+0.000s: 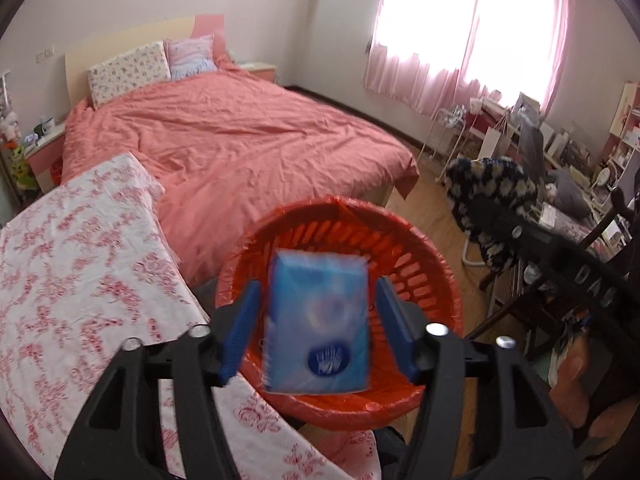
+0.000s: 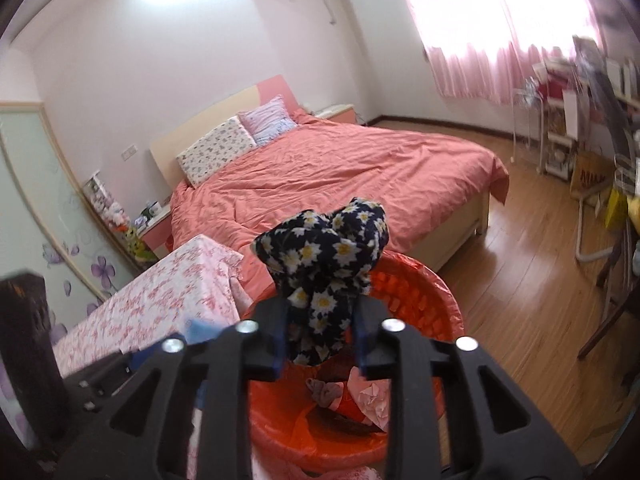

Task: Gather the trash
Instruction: 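Open both grippers to drop the sock and tissue pack into the basket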

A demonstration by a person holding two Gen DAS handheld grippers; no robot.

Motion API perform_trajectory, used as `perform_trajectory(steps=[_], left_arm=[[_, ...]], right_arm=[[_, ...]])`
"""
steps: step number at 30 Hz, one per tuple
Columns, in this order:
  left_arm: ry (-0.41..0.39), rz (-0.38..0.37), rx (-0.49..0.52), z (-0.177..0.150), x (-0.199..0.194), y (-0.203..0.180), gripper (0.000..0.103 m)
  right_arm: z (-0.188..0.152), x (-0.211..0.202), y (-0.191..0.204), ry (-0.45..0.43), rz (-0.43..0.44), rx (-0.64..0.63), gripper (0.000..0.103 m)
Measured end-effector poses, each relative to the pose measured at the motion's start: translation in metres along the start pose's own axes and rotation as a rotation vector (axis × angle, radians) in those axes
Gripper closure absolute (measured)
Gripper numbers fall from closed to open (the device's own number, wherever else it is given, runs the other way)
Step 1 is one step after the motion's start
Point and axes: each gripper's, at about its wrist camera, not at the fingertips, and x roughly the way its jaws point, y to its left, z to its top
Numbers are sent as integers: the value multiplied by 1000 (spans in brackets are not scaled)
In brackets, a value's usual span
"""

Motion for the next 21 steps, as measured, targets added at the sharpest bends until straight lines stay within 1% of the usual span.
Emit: perform_trajectory(steps=[1,3,5,7,9,11,13,14,15,16,18,19,21], left_arm=[[9,7,-2,-1,4,1,33],[22,20,-8,-4,8,5,32],[32,38,-22,-7,9,12,32],[30,67,-36,-9,6,16,32],[18,97,-49,-13,-2,22,32],[-10,129,-59,-18,-17,31,31],[-49,168,-60,-24,-37,37,24],[-76,192,-60,-28,-49,41,23],[-93,208,-62,-30,-57,44,19],[-120,229,-67,-35,-70,48,14],[-160,264,-80,-42,-92,58,11],[-184,297,-86,-51,-108,61,9],[-208,337,-88,-56,-122,68,7]], right_arm=[[0,7,-7,14,12,25,67],[-1,15,-11,31,18,40,61],[-4,22,-14,37,4,37,55],[-7,23,-12,40,-10,23,53],[-10,20,-7,33,-14,5,45],[-14,9,3,10,-25,-22,40],[-19,-2,13,-11,-29,-52,35],[-22,-10,19,-25,-35,-69,30],[-24,-16,23,-38,-40,-82,27],[-27,-24,29,-51,-46,-97,25],[-34,-39,40,-74,-50,-125,17],[-38,-48,45,-87,-53,-137,15],[-45,-64,55,-115,-60,-155,7]])
